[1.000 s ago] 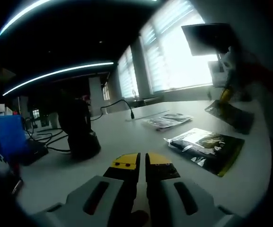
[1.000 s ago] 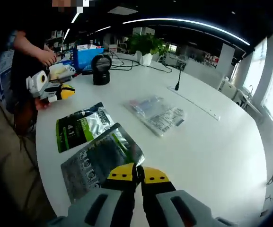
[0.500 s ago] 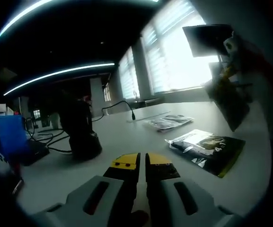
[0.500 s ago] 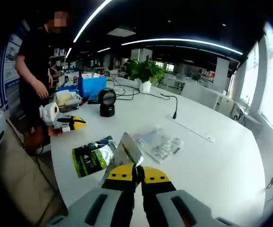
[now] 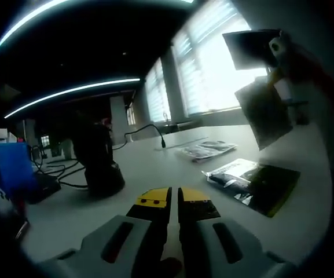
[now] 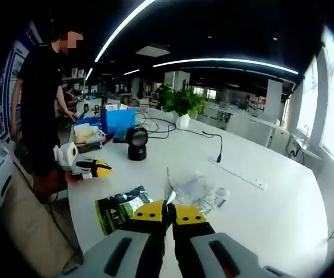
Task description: Clip sheet goods on table flip sheet goods clip sheet goods scan sheet goods put sheet goods back to table
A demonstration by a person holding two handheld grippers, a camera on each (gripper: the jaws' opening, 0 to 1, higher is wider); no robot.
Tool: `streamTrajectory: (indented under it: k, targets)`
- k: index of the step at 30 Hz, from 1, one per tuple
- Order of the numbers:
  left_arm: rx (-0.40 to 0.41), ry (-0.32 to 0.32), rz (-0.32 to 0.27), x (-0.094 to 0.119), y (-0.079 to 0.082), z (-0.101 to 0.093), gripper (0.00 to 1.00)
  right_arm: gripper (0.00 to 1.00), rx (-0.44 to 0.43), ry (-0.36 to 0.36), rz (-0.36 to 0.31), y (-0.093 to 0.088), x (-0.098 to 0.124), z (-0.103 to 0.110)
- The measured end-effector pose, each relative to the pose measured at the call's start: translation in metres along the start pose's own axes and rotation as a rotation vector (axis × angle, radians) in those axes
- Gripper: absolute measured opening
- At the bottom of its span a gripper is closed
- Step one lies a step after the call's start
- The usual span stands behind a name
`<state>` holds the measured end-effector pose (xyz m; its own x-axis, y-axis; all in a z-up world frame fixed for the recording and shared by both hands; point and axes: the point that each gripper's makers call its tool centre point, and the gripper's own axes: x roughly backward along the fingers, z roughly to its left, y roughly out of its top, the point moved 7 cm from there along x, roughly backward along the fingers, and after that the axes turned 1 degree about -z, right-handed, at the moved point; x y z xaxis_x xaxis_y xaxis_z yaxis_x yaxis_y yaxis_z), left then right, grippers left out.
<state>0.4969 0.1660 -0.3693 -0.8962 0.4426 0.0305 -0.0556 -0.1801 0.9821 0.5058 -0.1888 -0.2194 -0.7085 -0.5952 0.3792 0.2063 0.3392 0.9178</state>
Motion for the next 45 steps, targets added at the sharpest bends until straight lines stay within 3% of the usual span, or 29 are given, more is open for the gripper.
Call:
streamTrajectory:
  k: [17,29,45]
  targets:
    - [0.000,0.005,0.001,0.000,0.000,0.001,0.00,0.00,-0.017,-0.009,-0.097,0.038,-0.020,0.005]
    - [-0.023,-0.003,0.008,-0.002,-0.002,-0.001,0.00,0.00,-0.060,-0.039,-0.183,0.069,-0.059,0.002]
    - [-0.027,-0.022,0.009,-0.002,-0.002,-0.003,0.00,0.00,-0.156,-0.018,-0.209,0.083,-0.109,0.008]
